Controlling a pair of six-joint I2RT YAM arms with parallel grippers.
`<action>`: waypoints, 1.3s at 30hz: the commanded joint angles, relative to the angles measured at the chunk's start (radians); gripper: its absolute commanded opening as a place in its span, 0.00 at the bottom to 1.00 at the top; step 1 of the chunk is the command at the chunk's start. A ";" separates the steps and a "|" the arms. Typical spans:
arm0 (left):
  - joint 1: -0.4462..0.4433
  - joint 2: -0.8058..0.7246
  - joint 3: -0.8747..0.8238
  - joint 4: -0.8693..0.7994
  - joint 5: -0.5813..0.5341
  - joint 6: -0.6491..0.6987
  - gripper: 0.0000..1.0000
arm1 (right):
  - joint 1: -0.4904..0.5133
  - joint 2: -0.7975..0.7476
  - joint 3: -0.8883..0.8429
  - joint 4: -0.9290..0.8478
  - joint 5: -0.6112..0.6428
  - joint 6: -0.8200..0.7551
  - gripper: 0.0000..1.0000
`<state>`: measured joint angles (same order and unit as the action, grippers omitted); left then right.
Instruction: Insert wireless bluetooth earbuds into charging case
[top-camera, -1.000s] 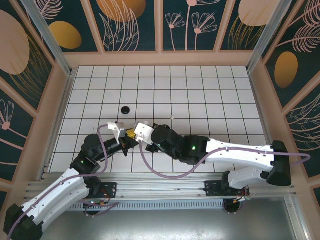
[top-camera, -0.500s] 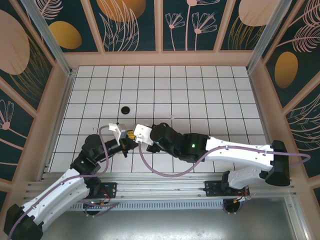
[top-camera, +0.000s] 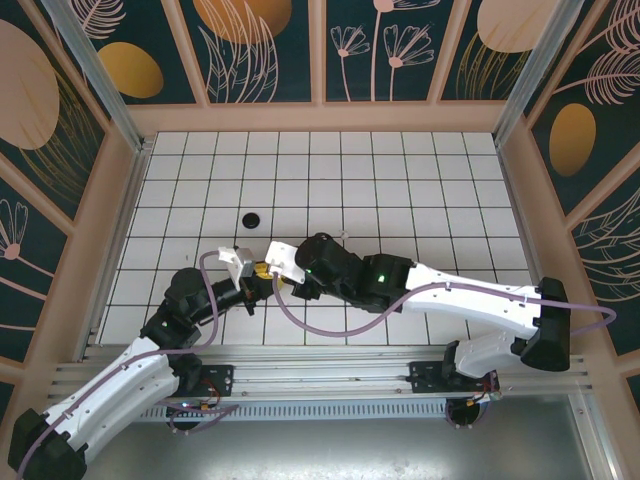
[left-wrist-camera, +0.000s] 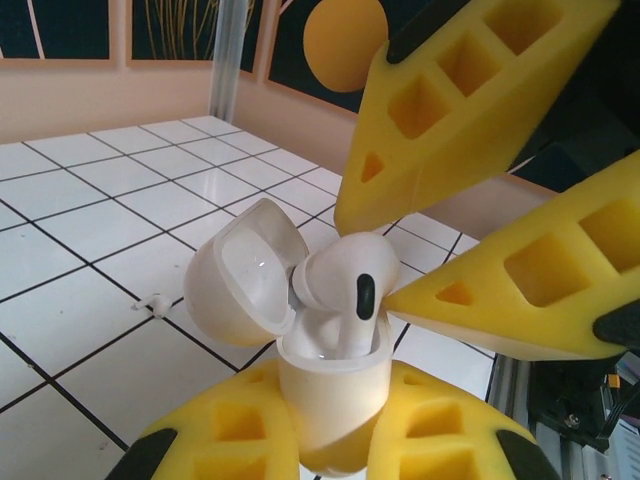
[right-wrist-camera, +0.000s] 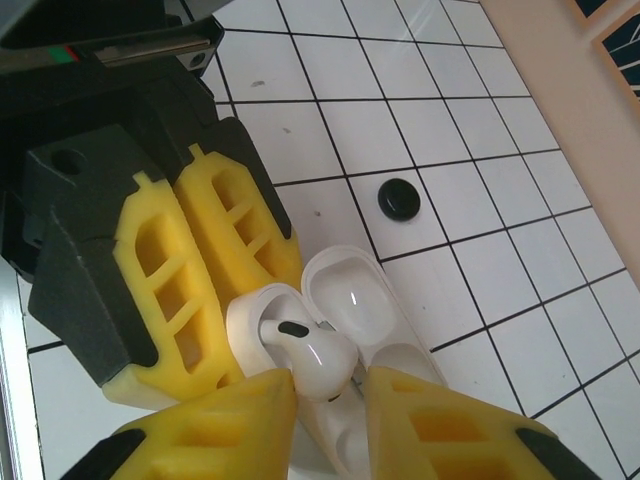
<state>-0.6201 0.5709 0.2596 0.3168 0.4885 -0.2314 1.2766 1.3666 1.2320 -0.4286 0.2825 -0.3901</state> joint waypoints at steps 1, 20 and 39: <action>0.000 -0.031 0.024 0.120 0.010 0.018 0.00 | -0.005 0.031 0.017 -0.123 -0.060 0.005 0.29; 0.000 -0.026 0.023 0.103 -0.068 -0.015 0.00 | -0.114 -0.072 0.131 -0.094 -0.208 0.182 0.47; 0.000 -0.022 0.021 0.108 -0.062 -0.037 0.00 | -0.173 -0.016 0.135 -0.002 -0.457 0.390 0.22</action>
<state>-0.6209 0.5560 0.2596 0.3717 0.4294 -0.2558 1.1069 1.3266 1.3293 -0.4519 -0.1223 -0.0250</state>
